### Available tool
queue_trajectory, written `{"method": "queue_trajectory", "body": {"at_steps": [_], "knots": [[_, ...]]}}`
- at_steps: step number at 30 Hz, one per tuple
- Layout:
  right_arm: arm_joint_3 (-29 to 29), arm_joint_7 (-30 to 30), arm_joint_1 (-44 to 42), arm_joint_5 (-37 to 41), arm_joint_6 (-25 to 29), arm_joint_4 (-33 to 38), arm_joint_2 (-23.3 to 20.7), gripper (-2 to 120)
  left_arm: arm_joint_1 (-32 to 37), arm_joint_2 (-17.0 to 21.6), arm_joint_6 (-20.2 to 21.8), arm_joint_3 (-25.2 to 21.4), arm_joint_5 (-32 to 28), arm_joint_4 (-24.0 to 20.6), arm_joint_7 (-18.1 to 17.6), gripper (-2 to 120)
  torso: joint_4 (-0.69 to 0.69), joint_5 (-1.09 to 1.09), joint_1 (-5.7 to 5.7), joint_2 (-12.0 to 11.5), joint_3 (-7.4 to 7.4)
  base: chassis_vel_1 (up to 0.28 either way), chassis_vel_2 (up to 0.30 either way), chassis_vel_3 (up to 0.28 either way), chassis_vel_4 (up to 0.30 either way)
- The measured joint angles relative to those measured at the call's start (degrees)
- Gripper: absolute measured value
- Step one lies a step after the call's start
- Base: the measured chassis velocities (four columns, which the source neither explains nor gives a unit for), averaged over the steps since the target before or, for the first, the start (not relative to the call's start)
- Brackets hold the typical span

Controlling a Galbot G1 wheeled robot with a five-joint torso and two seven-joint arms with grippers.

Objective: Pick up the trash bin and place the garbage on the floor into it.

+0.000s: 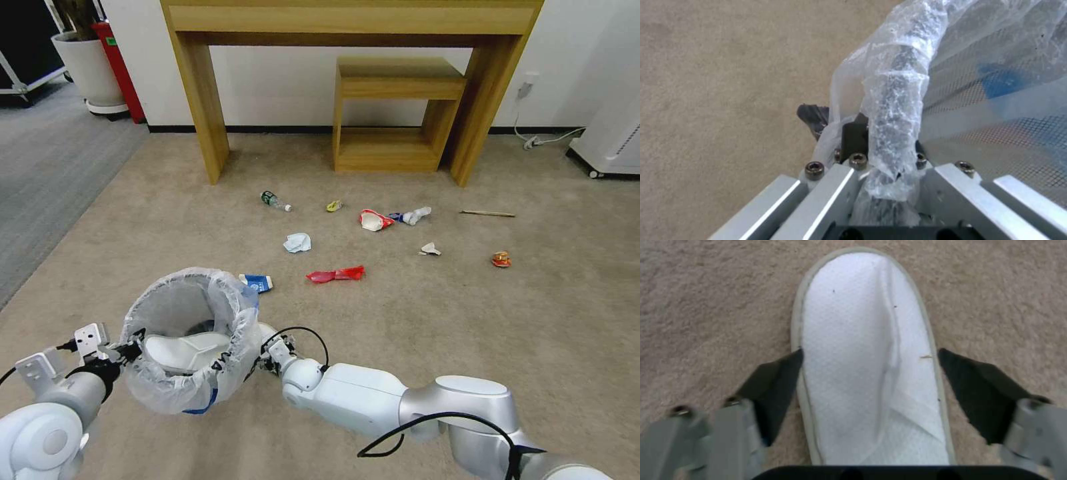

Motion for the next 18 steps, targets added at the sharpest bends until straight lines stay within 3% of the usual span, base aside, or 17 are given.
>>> {"method": "queue_trajectory", "body": {"at_steps": [18], "knots": [[-0.22, -1.08, -1.09, -1.22, 1.83, -1.56, -1.7, 10, 0.62, -0.27, -0.69, -0.24, 0.21, -0.13, 0.46, 1, 0.0, 0.0, 0.0, 0.0, 0.0, 0.0, 0.0, 0.0, 0.0]]}}
